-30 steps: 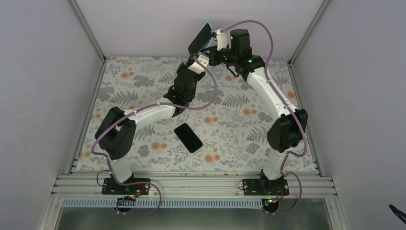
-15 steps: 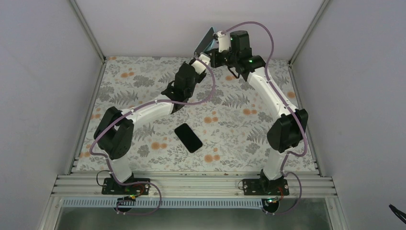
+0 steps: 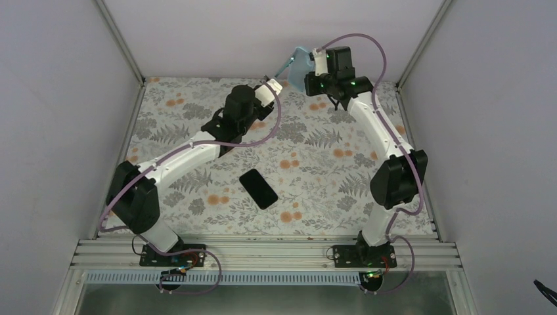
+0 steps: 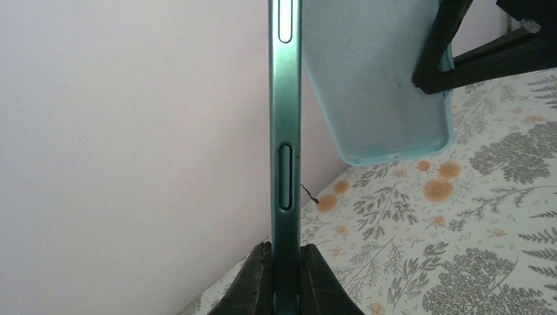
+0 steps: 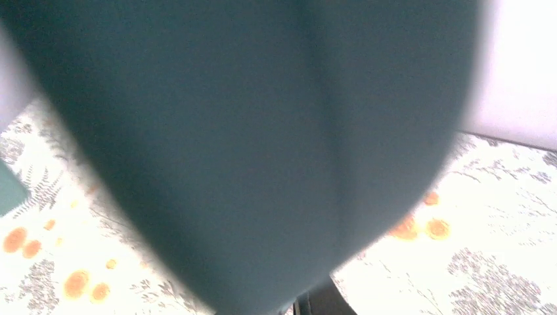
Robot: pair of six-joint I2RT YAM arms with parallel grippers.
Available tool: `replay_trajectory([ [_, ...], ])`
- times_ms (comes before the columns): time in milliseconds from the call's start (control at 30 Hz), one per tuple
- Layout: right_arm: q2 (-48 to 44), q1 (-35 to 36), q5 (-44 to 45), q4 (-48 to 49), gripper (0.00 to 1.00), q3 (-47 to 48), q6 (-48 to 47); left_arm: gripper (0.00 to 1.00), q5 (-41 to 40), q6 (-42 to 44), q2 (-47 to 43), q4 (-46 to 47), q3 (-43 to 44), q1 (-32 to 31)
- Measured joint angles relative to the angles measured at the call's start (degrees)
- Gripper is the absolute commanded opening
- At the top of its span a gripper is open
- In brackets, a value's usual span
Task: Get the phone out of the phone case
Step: Remove the phone case from the phone, then place the phone case at the center of the board.
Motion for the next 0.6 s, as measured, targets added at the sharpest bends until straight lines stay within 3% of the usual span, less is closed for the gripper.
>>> replay_trajectory([
  [300,-1.42,-1.79,-5.27,-5.05,0.03,-1.40,-4.94,0.02,1.51,7.52,-2.86,-5.42,-2.75,1.75],
  [600,-0.28,-6.36,-15.87,-15.08,0.03,-9.68,-14.49,0.02,-5.42,18.73,-13.38,-6.62,-21.44,3.63],
])
